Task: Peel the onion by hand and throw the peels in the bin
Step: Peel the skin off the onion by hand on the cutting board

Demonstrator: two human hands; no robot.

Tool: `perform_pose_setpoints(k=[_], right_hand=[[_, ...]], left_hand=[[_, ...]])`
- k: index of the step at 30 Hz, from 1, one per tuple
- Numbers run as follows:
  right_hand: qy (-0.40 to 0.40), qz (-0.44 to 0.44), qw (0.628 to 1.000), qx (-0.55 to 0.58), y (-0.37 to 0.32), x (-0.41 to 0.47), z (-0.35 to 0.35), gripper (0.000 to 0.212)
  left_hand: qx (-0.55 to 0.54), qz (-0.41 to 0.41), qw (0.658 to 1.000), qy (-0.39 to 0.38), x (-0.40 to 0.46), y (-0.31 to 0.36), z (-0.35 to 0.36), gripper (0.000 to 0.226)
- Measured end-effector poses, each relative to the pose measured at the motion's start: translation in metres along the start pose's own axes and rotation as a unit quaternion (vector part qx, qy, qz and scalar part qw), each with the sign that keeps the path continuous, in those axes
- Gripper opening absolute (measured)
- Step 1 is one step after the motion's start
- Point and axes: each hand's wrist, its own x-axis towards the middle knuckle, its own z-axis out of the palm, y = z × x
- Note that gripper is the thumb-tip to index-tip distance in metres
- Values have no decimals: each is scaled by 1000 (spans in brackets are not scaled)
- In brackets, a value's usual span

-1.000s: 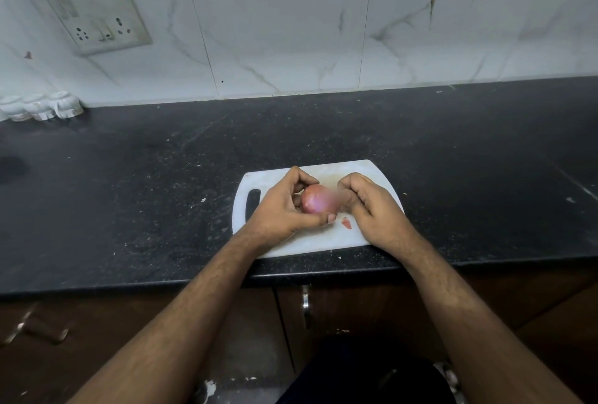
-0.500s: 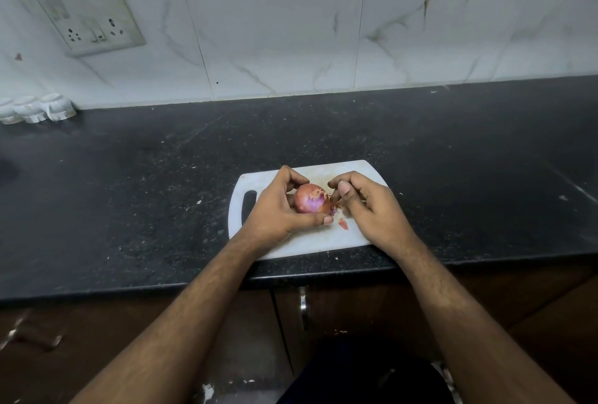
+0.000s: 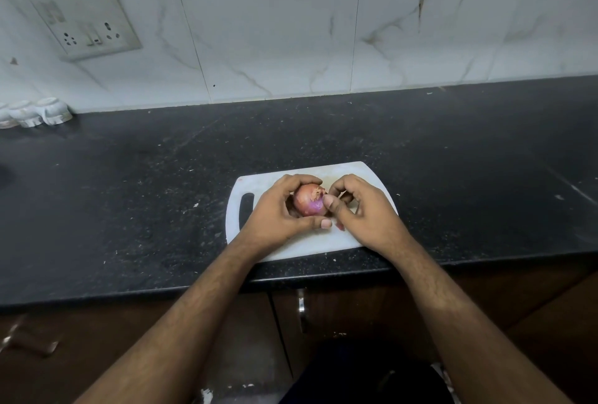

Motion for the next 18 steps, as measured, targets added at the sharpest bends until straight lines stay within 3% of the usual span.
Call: perform_pose_setpoints(k=[18], right_hand=[[48, -1, 998, -33, 0, -1, 1, 10]], left_hand=[[9, 7, 1000, 12, -2, 3, 0, 56]])
